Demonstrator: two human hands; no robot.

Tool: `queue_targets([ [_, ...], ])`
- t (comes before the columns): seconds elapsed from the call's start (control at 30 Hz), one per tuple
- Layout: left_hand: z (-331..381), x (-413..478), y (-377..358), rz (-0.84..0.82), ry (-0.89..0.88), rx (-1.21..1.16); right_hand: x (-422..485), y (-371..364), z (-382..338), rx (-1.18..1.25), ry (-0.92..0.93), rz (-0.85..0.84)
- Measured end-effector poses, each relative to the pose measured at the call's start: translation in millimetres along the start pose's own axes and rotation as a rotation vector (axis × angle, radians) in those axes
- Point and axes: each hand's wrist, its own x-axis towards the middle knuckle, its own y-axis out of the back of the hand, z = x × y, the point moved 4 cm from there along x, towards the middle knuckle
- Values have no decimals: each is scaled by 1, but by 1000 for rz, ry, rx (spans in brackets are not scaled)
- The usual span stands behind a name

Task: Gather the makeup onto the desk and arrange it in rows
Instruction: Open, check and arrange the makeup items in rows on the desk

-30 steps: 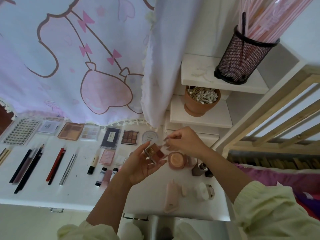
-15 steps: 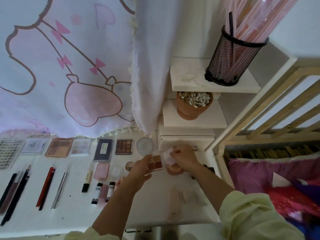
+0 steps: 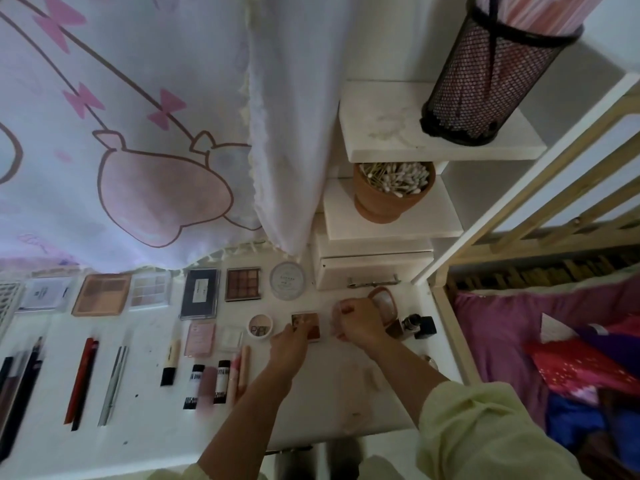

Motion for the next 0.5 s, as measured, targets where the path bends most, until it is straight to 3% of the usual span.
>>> queue_targets([
  [0.33, -1, -8, 6, -55, -29, -182, 0, 1, -2, -194, 110, 26],
  [0.5, -1, -14, 8, -34, -118, -104, -7, 7, -9, -312, 172, 29],
])
